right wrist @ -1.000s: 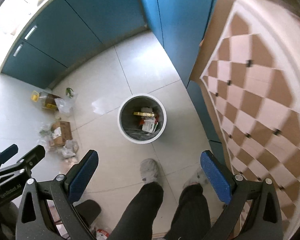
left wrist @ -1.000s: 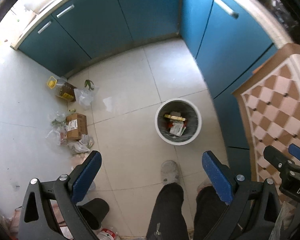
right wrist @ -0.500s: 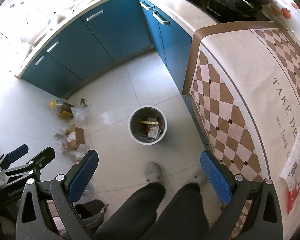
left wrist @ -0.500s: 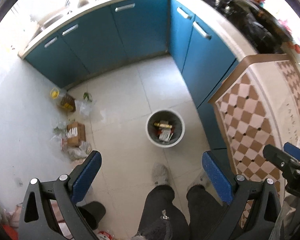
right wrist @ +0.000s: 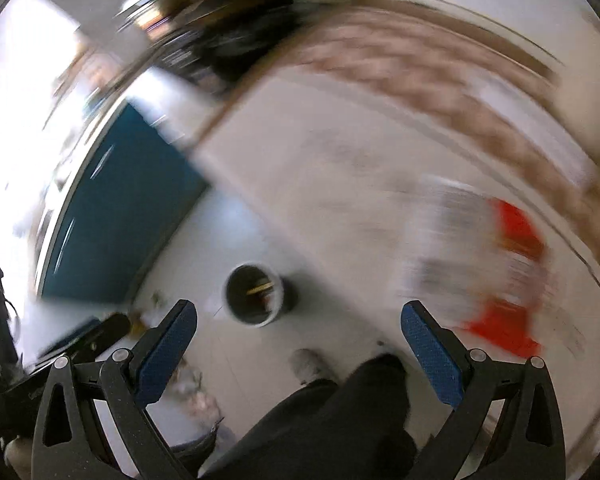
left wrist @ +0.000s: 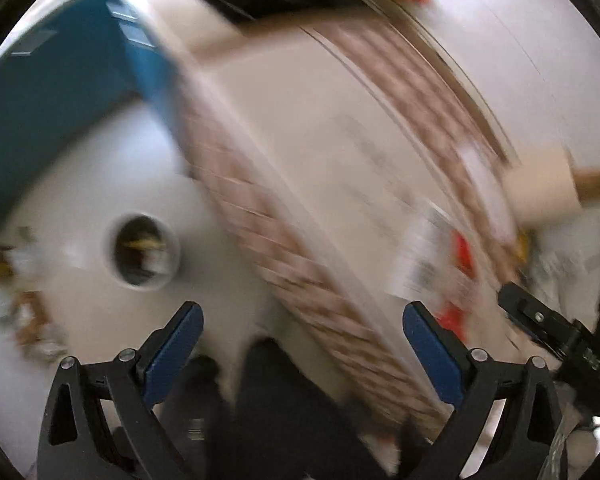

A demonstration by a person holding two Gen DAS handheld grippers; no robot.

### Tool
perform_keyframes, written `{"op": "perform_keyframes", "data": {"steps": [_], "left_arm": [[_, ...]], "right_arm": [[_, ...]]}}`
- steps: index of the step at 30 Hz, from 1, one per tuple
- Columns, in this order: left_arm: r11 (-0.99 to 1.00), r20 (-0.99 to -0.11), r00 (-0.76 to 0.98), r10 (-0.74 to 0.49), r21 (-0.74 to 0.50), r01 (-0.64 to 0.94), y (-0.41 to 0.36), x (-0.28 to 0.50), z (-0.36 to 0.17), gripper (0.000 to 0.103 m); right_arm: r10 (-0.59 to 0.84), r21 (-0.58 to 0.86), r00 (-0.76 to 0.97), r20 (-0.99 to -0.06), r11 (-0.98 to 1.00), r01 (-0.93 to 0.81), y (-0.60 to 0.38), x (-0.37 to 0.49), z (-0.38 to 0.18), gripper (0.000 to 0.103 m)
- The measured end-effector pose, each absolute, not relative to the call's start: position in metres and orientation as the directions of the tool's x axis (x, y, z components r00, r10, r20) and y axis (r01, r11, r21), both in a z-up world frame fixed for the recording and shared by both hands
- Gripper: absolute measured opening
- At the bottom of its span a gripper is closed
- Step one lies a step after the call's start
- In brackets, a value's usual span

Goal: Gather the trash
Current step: 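Grasp the red-white sugar bag with the left tool while the right tool grasps the white box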

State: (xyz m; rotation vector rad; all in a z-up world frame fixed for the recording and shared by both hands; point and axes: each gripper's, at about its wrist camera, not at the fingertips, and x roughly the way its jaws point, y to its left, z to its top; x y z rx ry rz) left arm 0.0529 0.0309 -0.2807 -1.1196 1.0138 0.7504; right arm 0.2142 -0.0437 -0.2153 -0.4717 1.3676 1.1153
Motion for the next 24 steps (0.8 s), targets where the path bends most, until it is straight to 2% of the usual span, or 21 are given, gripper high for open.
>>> {"op": "perform_keyframes", "data": {"steps": [4, 5, 6, 7, 8, 11, 12, 14, 16, 18, 19, 20, 21, 24], "left_arm": [[0.326, -0.886, 0.407, -0.223, -0.461, -0.825, 0.013, 0.147, -0.327, 0.099], [0.323, -0.873, 0.414, -0.258, -0.482, -0.814, 0.008, 0.164, -0.336, 0.096], [0.322, -0.868, 0.413, -0.275, -0.488, -0.811, 0.005, 0.177, -0.342, 0.091], [0.319, -0.865, 0.411, -0.289, -0.491, -0.811, 0.002, 0.193, -0.351, 0.082], [0.318, -0.865, 0.407, -0.292, -0.49, -0.812, 0.002, 0.201, -0.355, 0.079], [0.312, -0.876, 0.394, -0.277, -0.47, -0.826, 0.0, 0.225, -0.368, 0.076], [0.313, -0.884, 0.387, -0.261, -0.457, -0.832, 0.001, 0.231, -0.37, 0.074], [0.325, -0.902, 0.376, -0.212, -0.428, -0.844, 0.004, 0.237, -0.368, 0.074], [0.347, -0.921, 0.36, -0.148, -0.389, -0.853, 0.008, 0.239, -0.365, 0.073], [0.364, -0.934, 0.344, -0.097, -0.355, -0.861, 0.016, 0.244, -0.363, 0.062], [0.37, -0.938, 0.337, -0.085, -0.344, -0.863, 0.021, 0.247, -0.364, 0.051], [0.377, -0.942, 0.329, -0.069, -0.33, -0.866, 0.027, 0.249, -0.366, 0.034], [0.381, -0.944, 0.323, -0.06, -0.321, -0.867, 0.03, 0.253, -0.367, 0.026], [0.402, -0.952, 0.307, -0.002, -0.282, -0.871, 0.042, 0.261, -0.366, 0.015]], "right_arm": [[0.324, 0.292, -0.09, -0.942, 0.655, -0.697, -0.108, 0.314, -0.243, 0.101], [0.328, 0.295, -0.074, -0.942, 0.7, -0.651, -0.126, 0.336, -0.252, 0.092], [0.325, 0.289, -0.058, -0.944, 0.728, -0.621, -0.139, 0.353, -0.262, 0.073], [0.305, 0.275, -0.051, -0.951, 0.759, -0.591, -0.152, 0.37, -0.275, 0.064], [0.303, 0.284, -0.062, -0.951, 0.774, -0.566, -0.161, 0.385, -0.287, 0.051], [0.309, 0.297, -0.069, -0.949, 0.794, -0.53, -0.174, 0.409, -0.316, 0.047], [0.308, 0.302, -0.079, -0.948, 0.794, -0.527, -0.175, 0.414, -0.327, 0.041], [0.3, 0.317, -0.12, -0.946, 0.793, -0.52, -0.172, 0.419, -0.346, 0.034], [0.301, 0.327, -0.139, -0.944, 0.779, -0.534, -0.164, 0.42, -0.356, 0.031], [0.3, 0.333, -0.155, -0.941, 0.749, -0.574, -0.154, 0.419, -0.359, 0.025], [0.298, 0.346, -0.179, -0.938, 0.741, -0.575, -0.149, 0.419, -0.363, 0.025], [0.295, 0.341, -0.178, -0.939, 0.73, -0.592, -0.143, 0.418, -0.364, 0.025], [0.292, 0.347, -0.191, -0.937, 0.717, -0.604, -0.139, 0.417, -0.364, 0.024], [0.283, 0.369, -0.238, -0.929, 0.681, -0.632, -0.122, 0.413, -0.366, 0.023]]}}
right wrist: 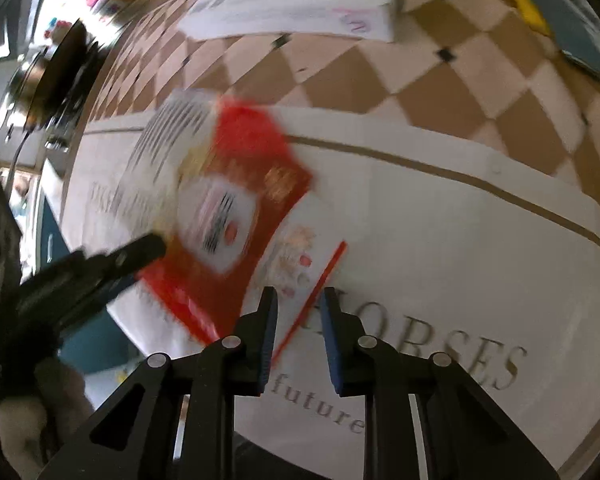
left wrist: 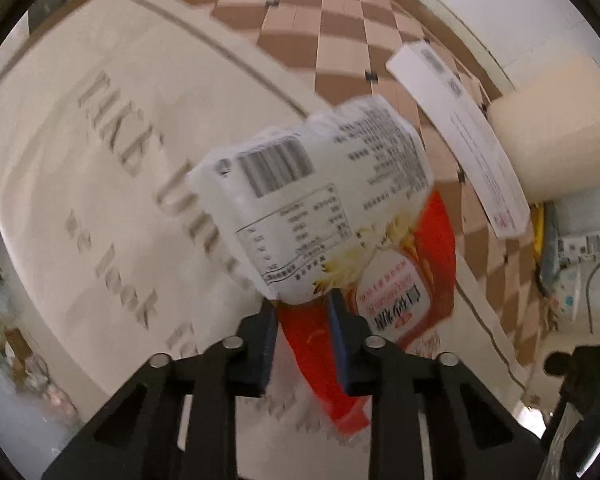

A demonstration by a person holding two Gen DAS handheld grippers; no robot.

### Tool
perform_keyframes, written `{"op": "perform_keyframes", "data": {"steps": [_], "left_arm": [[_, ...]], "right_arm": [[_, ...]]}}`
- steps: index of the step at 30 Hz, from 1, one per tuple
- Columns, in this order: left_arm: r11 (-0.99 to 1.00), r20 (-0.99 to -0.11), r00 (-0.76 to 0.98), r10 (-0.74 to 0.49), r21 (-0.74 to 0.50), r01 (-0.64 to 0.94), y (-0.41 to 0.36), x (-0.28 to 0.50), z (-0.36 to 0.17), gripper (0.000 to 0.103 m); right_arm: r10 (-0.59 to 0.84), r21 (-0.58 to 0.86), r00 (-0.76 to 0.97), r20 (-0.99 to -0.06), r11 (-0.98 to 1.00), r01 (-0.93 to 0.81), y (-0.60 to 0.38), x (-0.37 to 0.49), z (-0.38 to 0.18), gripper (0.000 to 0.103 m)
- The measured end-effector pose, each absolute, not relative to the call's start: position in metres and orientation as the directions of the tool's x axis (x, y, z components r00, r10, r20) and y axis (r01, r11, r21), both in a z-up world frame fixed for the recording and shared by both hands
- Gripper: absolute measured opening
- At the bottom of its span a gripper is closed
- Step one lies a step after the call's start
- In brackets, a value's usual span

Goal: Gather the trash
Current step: 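Grasp the red-white sugar bag with the left tool while the right tool grasps the white box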

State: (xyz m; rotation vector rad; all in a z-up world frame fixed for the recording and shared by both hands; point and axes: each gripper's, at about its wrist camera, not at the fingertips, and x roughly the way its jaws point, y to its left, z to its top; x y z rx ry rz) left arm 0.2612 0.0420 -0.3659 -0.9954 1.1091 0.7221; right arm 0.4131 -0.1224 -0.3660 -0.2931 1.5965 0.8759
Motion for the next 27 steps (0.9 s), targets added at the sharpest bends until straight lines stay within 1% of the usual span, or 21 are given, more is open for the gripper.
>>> {"op": "perform_keyframes", "data": {"steps": [2, 5, 6, 7, 8, 9, 12, 13, 17, 20, 23, 27], "left_arm": [[0.419, -0.953, 0.299, 0.044, -0.254, -0.872, 0.05, 0.264, -0.359, 0.008], [0.443, -0.948, 0.277, 0.156, -0.183, -0.877, 0.066, 0.263, -0.337, 0.007], [0.448, -0.944, 0.27, 0.19, -0.162, -0.879, 0.07, 0.263, -0.33, 0.007], [0.454, -0.939, 0.26, 0.225, -0.135, -0.881, 0.075, 0.264, -0.323, 0.007], [0.462, -0.932, 0.244, 0.269, -0.097, -0.882, 0.08, 0.267, -0.315, 0.007], [0.465, -0.926, 0.232, 0.299, -0.071, -0.882, 0.084, 0.269, -0.309, 0.007], [0.473, -0.907, 0.199, 0.37, 0.0, -0.881, 0.099, 0.277, -0.298, 0.007], [0.469, -0.903, 0.193, 0.384, 0.01, -0.883, 0.106, 0.28, -0.295, 0.007], [0.448, -0.909, 0.175, 0.378, 0.014, -0.894, 0.129, 0.291, -0.298, 0.007], [0.445, -0.913, 0.173, 0.371, 0.011, -0.896, 0.136, 0.298, -0.302, 0.007], [0.447, -0.915, 0.172, 0.366, 0.011, -0.895, 0.142, 0.304, -0.305, 0.007], [0.446, -0.922, 0.167, 0.35, 0.007, -0.895, 0.147, 0.305, -0.309, 0.007]], "right_arm": [[0.271, 0.385, -0.274, -0.923, 0.66, -0.644, -0.112, 0.412, -0.368, 0.023], [0.257, 0.389, -0.293, -0.921, 0.659, -0.644, -0.103, 0.418, -0.365, 0.024], [0.253, 0.376, -0.279, -0.926, 0.657, -0.654, -0.099, 0.423, -0.359, 0.028], [0.243, 0.348, -0.249, -0.938, 0.649, -0.677, -0.092, 0.43, -0.351, 0.034], [0.233, 0.315, -0.213, -0.949, 0.64, -0.701, -0.087, 0.436, -0.342, 0.054], [0.224, 0.283, -0.179, -0.958, 0.628, -0.725, -0.08, 0.442, -0.334, 0.069], [0.213, 0.193, -0.083, -0.973, 0.57, -0.798, -0.047, 0.463, -0.313, 0.071], [0.191, 0.139, -0.041, -0.981, 0.536, -0.833, -0.03, 0.469, -0.309, 0.071], [0.137, -0.017, 0.081, -0.987, 0.417, -0.909, 0.034, 0.483, -0.303, 0.074], [0.076, -0.098, 0.13, -0.989, 0.33, -0.939, 0.067, 0.491, -0.313, 0.074], [0.0, -0.134, 0.139, -0.99, 0.265, -0.955, 0.092, 0.496, -0.333, 0.074], [-0.08, -0.145, 0.13, -0.988, 0.226, -0.963, 0.098, 0.504, -0.358, 0.074]]}}
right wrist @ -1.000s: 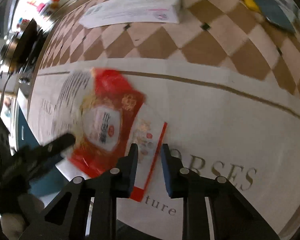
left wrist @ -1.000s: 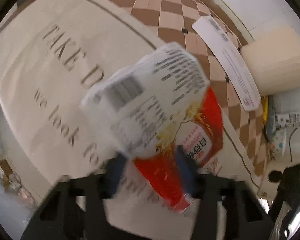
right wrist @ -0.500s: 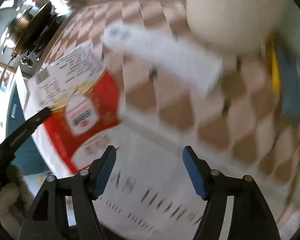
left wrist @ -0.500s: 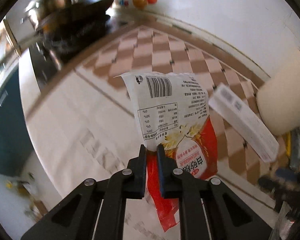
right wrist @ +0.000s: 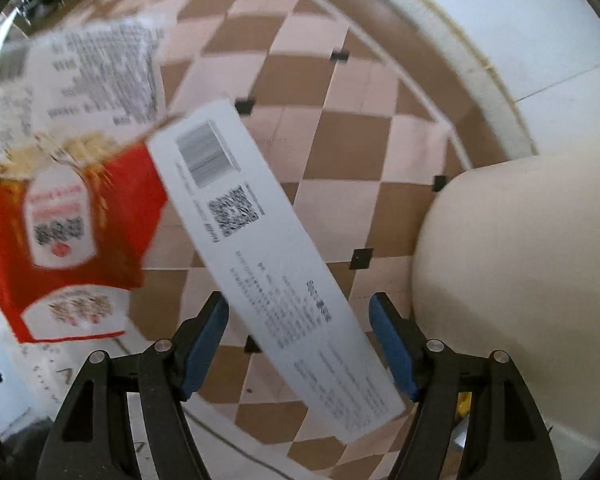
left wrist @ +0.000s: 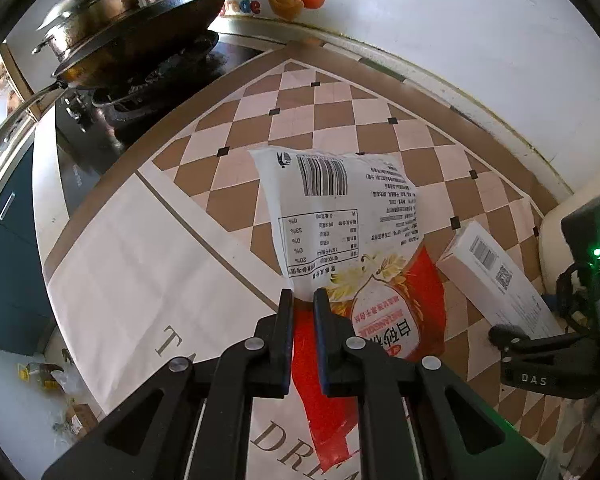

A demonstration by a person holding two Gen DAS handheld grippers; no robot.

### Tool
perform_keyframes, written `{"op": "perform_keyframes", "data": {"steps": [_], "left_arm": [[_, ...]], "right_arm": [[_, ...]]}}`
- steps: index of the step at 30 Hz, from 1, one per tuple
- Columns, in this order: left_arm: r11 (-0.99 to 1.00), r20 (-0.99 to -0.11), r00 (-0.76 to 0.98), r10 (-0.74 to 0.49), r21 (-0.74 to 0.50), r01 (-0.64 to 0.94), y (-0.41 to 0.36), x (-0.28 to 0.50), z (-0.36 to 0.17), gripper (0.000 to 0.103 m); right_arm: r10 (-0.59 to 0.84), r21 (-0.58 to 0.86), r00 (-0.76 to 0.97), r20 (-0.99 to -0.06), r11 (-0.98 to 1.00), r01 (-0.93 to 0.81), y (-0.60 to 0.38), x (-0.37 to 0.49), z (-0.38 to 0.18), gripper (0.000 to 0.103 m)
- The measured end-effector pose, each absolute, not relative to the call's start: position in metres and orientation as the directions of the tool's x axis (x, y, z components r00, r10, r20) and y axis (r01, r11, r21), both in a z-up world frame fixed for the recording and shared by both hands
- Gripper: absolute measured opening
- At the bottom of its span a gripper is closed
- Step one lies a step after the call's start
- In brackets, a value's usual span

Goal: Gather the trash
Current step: 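Grasp the red-white sugar bag with the left tool while the right tool grasps the white box, then carry sugar bag and white box over the bin and open both tools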

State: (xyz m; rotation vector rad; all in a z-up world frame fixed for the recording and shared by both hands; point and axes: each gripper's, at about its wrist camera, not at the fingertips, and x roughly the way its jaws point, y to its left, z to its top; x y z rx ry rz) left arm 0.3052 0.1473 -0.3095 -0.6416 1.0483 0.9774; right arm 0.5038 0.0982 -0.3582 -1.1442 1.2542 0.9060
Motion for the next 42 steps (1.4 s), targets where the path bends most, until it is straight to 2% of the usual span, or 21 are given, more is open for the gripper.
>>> {"op": "perform_keyframes", "data": {"steps": [5, 8, 12, 15, 17, 20, 24, 27, 32, 42], "left_arm": [[0.45, -0.942, 0.173, 0.288, -0.027, -0.893, 0.155, 0.299, -0.321, 0.007], [0.443, -0.959, 0.206, 0.196, -0.101, -0.891, 0.163, 0.296, -0.336, 0.012], [0.419, -0.959, 0.274, 0.069, -0.221, -0.88, 0.17, 0.299, -0.358, 0.013], [0.395, -0.948, 0.315, 0.04, -0.275, -0.877, 0.171, 0.304, -0.365, 0.013], [0.397, -0.946, 0.323, 0.04, -0.282, -0.874, 0.171, 0.31, -0.366, 0.013], [0.417, -0.952, 0.296, 0.072, -0.241, -0.876, 0.166, 0.317, -0.362, 0.01], [0.44, -0.955, 0.241, 0.174, -0.143, -0.887, 0.164, 0.319, -0.348, 0.007], [0.434, -0.949, 0.196, 0.246, -0.073, -0.898, 0.164, 0.313, -0.336, 0.006], [0.409, -0.924, 0.124, 0.361, 0.038, -0.912, 0.167, 0.295, -0.314, 0.006], [0.397, -0.88, 0.159, 0.448, 0.037, -0.917, 0.159, 0.267, -0.263, 0.003]], "right_arm": [[-0.091, -0.075, 0.047, -0.995, 0.344, -0.936, 0.094, 0.516, -0.369, 0.069], [-0.066, 0.059, -0.1, -0.993, 0.46, -0.886, 0.085, 0.52, -0.371, 0.063], [-0.033, 0.093, -0.124, -0.992, 0.482, -0.871, 0.079, 0.51, -0.368, 0.056], [-0.009, 0.112, -0.133, -0.991, 0.492, -0.863, 0.077, 0.508, -0.366, 0.049], [0.007, 0.137, -0.154, -0.988, 0.5, -0.855, 0.078, 0.508, -0.365, 0.049], [0.008, 0.146, -0.163, -0.987, 0.492, -0.858, 0.083, 0.507, -0.363, 0.048], [-0.003, 0.128, -0.149, -0.989, 0.491, -0.861, 0.084, 0.502, -0.36, 0.049], [-0.028, 0.048, -0.071, -0.997, 0.481, -0.875, 0.084, 0.492, -0.36, 0.053], [-0.005, 0.023, -0.029, -1.0, 0.48, -0.877, 0.073, 0.473, -0.361, 0.049], [0.129, 0.073, -0.006, -0.992, 0.517, -0.853, 0.056, 0.461, -0.325, 0.048]]}}
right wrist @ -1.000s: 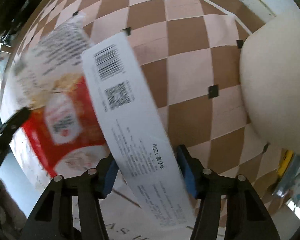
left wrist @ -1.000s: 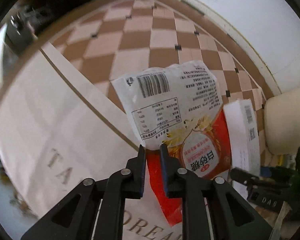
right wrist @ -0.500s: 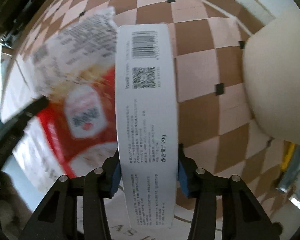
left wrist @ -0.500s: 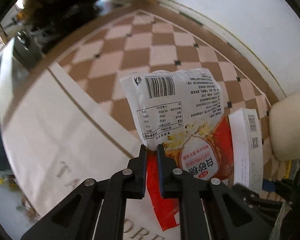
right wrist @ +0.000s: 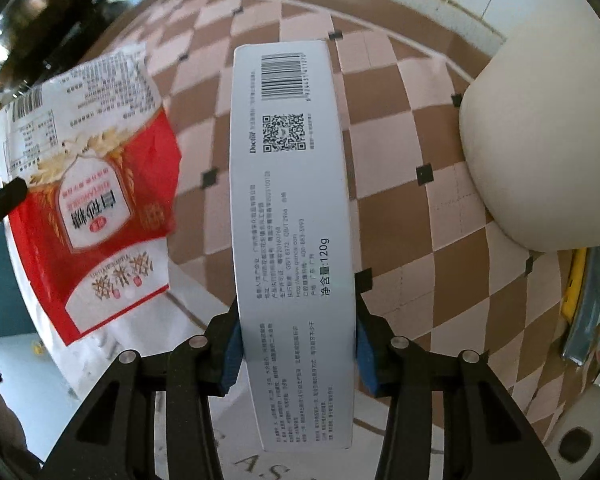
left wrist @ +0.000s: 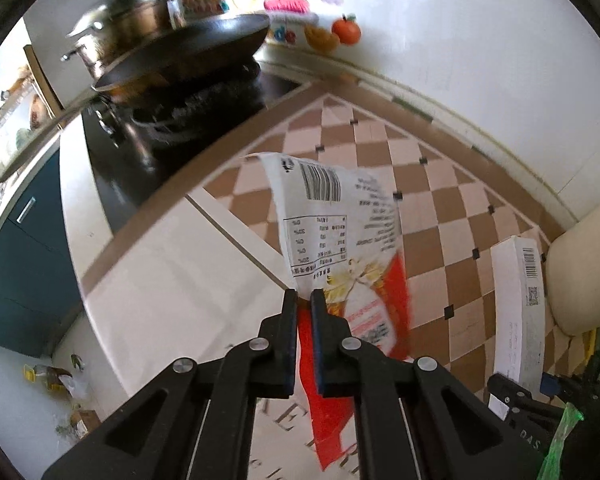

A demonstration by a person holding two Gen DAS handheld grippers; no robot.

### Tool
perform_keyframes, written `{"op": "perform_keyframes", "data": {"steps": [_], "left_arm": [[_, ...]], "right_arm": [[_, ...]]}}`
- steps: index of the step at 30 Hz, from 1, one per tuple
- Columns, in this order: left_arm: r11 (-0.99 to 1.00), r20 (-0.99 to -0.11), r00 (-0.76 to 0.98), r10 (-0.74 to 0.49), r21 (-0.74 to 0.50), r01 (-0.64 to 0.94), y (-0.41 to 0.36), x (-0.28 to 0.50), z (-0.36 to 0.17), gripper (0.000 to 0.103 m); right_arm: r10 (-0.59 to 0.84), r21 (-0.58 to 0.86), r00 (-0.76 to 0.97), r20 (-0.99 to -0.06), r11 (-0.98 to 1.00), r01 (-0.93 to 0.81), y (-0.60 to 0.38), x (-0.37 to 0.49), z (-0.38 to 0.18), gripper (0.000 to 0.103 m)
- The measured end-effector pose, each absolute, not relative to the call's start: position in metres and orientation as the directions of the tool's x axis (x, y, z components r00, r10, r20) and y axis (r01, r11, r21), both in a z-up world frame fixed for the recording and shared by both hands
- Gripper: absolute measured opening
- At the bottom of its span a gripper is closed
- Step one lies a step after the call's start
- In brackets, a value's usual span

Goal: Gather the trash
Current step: 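Carry sugar bag and white box over the bin and open both tools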

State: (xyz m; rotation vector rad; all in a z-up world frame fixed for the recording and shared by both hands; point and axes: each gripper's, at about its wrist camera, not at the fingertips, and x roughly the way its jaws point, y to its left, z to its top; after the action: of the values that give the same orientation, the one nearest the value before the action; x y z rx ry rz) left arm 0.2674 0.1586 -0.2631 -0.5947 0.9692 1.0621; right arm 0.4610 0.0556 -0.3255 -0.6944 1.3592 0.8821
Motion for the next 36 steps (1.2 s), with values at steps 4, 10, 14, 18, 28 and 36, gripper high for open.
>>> {"op": "perform_keyframes", "data": {"steps": [4, 10, 14, 18, 28, 36], "left_arm": [[0.399, -0.85, 0.175, 0.496, 0.044, -0.916, 0.153, 0.245, -0.233, 0.003], [0.392, -0.808, 0.189, 0.558, 0.055, -0.918, 0.143, 0.186, -0.189, 0.003], [0.394, -0.788, 0.195, 0.584, 0.065, -0.917, 0.133, 0.136, -0.168, 0.003], [0.377, -0.78, 0.188, 0.597, 0.066, -0.924, 0.128, 0.078, -0.159, 0.003], [0.261, -0.836, 0.119, 0.536, 0.03, -0.965, 0.125, -0.081, -0.191, 0.003], [0.105, -0.956, 0.041, 0.291, -0.011, -0.994, 0.146, -0.185, -0.329, 0.003]], "right_arm": [[0.185, 0.103, -0.007, -0.983, 0.514, -0.851, 0.051, 0.45, -0.305, 0.048], [0.259, 0.146, -0.013, -0.966, 0.503, -0.852, 0.043, 0.412, -0.273, 0.048], [0.301, 0.173, -0.022, -0.953, 0.487, -0.856, 0.033, 0.371, -0.255, 0.048], [0.334, 0.2, -0.039, -0.942, 0.463, -0.864, 0.031, 0.317, -0.245, 0.048], [0.329, 0.259, -0.142, -0.934, 0.345, -0.902, 0.047, 0.149, -0.247, 0.048], [0.177, 0.282, -0.246, -0.953, 0.225, -0.933, 0.076, 0.022, -0.332, 0.048]]}}
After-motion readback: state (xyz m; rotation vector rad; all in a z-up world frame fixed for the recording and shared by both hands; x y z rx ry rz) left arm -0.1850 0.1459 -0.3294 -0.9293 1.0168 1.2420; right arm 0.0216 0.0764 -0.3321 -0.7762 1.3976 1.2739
